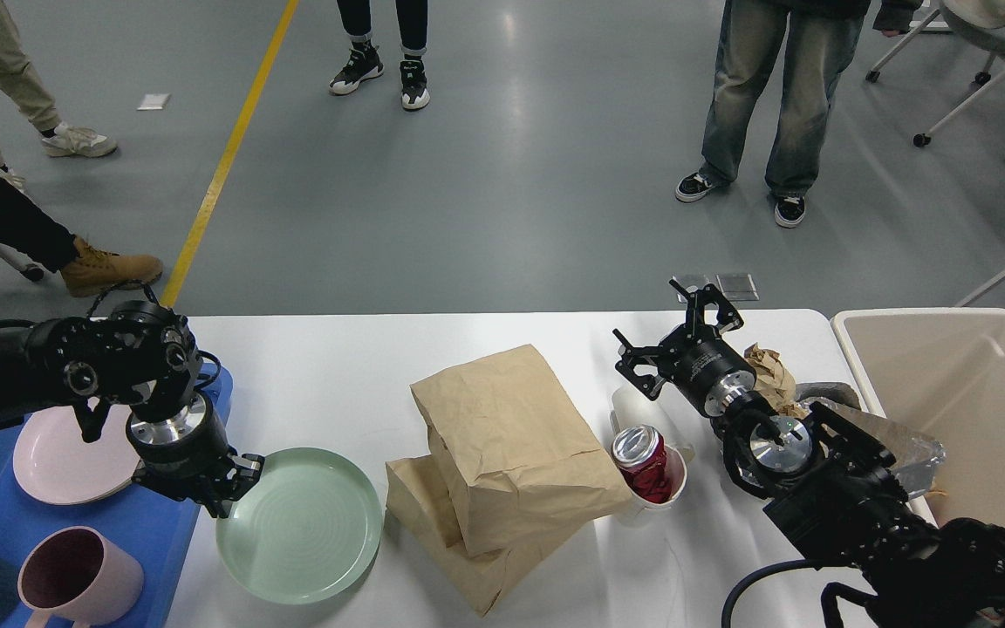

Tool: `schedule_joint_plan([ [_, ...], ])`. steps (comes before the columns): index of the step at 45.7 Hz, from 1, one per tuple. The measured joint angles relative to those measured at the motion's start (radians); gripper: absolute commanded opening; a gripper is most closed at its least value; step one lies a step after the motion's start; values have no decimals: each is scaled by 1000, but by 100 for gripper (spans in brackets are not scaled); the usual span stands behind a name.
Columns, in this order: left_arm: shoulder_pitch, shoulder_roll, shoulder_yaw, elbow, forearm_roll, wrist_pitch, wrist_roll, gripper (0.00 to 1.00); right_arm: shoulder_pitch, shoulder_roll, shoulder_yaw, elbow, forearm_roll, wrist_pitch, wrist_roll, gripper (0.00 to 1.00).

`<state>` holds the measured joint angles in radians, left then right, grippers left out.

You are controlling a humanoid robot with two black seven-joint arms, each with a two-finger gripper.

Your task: Tidy desktop

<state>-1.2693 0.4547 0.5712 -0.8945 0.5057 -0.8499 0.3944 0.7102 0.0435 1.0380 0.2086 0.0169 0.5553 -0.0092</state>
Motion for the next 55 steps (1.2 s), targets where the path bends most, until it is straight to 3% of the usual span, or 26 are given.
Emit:
schedule_joint_plan([
  [12, -103, 90, 3, -10, -45, -106, -9, 0, 0, 0, 0, 0, 0, 0, 0, 100],
  [25, -117, 93, 6, -7, -59, -110, -7, 0, 0, 0, 0, 0, 0, 0, 0, 100],
  [28, -117, 93, 7, -6, -59, -110, -7, 14, 0, 0, 0, 0, 0, 0, 0, 100],
  [31, -124, 94, 10, -5, -59, -110, -7, 42, 0, 0, 0, 0, 0, 0, 0, 100],
  [35, -160, 100, 19, -5, -59, -110, -9, 90, 0, 0, 0, 0, 0, 0, 0, 100],
  [36, -172, 101, 24, -5, -60, -110, -9, 96, 0, 0, 0, 0, 0, 0, 0, 100],
  [47, -442, 102, 216, -12, -75, -110, -28, 96, 0, 1, 0, 0, 0, 0, 0, 100],
  [55, -713, 84, 452, -20, -217, -110, -141, 96, 0, 0, 0, 0, 0, 0, 0, 100],
])
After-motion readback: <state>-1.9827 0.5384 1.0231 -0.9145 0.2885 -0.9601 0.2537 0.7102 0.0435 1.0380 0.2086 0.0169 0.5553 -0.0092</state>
